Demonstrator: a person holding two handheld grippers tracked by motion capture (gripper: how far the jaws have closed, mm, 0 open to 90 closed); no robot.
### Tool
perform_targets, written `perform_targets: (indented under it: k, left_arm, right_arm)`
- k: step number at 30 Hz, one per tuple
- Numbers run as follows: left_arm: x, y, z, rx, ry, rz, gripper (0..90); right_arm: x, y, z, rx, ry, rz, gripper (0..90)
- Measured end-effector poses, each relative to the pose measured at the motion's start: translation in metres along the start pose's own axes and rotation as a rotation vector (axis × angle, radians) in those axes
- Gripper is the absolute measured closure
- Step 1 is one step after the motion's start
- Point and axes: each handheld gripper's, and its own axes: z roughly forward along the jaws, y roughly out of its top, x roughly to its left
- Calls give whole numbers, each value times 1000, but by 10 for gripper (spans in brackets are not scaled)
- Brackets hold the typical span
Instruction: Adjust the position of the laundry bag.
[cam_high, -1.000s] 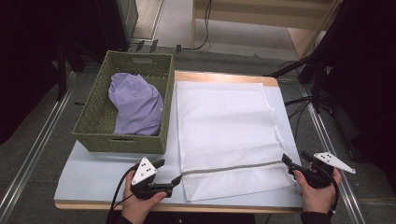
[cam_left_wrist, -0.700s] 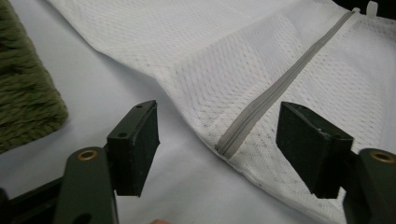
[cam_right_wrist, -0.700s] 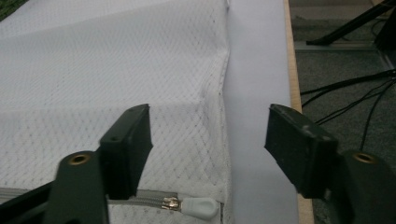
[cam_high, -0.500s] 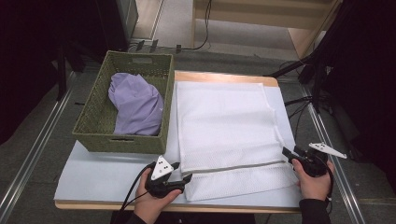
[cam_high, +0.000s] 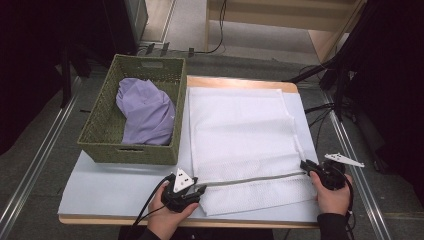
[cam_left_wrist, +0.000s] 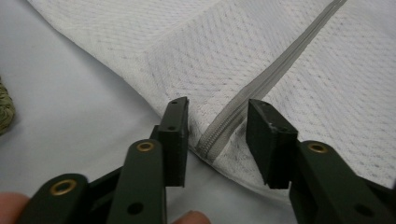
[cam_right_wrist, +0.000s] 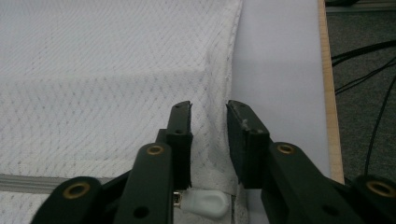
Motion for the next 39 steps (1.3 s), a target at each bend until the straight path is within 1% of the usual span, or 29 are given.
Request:
perform_targets:
  k: [1,3,5,8,12,16,18,22,23,24,26,29,31,39]
  left_arm:
    - [0,0,0,1,10,1,661]
    - [1,1,0,12,11,1,695]
    - [3,1,0,15,10,-1,738]
    - [4,1,0,12,-1,-7,802]
    - [7,1,-2,13,-17,-4,852]
    - [11,1,-5,16,-22,-5,865]
    - [14,0,-7,18,-25,1,867]
    - [17,-1,-10,13,-21,-2,868]
    - [19,-2,-12,11,-14,-2,869]
    - [21,-3,-14,10,-16,0,869]
    - [24,-4,-17,7,-7,-2,870]
    - [27,-5,-20,0,-10,-9,870]
    - [31,-6,-24,-1,-5,-14,870]
    - [40,-10,-30,1,-7,-35,869]
  right_arm:
    - [1,-1,0,1,-5,-3,794]
    - [1,-1,0,3,-9,-12,830]
    - [2,-2,-1,6,-3,-19,859]
    - [3,-3,-1,5,8,-16,880]
    - [4,-5,-4,1,22,-14,889]
    - [6,-9,-8,-2,37,-11,891]
    - [7,-10,-9,-4,44,-13,891]
    - [11,-15,-13,-3,57,-11,893]
    - [12,-16,-14,-1,65,-13,893]
    - [14,-17,-15,-1,68,-13,893]
    - [18,-20,-16,2,74,-17,893]
    - [23,-23,-19,5,88,-23,893]
    - [28,-25,-21,6,97,-16,893]
    - [41,-35,-31,4,112,-22,893]
